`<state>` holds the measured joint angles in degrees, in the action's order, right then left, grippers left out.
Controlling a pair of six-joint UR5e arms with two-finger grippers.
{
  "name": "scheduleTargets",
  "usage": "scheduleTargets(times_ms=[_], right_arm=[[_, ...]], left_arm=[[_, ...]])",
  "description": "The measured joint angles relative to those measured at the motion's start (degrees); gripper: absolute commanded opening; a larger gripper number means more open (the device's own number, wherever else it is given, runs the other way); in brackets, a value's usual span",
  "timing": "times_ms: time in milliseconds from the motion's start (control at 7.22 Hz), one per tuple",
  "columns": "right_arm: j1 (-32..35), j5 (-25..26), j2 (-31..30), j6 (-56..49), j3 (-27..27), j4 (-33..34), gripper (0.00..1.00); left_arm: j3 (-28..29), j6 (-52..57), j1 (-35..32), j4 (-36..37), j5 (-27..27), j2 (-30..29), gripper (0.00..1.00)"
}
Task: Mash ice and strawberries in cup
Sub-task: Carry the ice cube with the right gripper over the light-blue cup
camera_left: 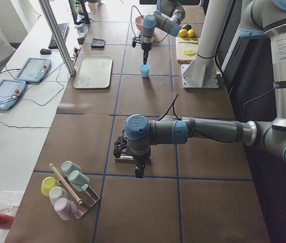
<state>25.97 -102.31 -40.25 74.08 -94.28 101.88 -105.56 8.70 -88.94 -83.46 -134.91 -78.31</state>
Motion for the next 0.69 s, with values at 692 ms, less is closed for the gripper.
scheduleTargets(times_ms=[692], right_arm=[[-0.1, 0.32, -0.14, -0.06, -0.28, 0.09, 0.98]], left_arm=[[-0.02, 0.0, 0.0, -0.15, 0.0, 0.0, 1.0]])
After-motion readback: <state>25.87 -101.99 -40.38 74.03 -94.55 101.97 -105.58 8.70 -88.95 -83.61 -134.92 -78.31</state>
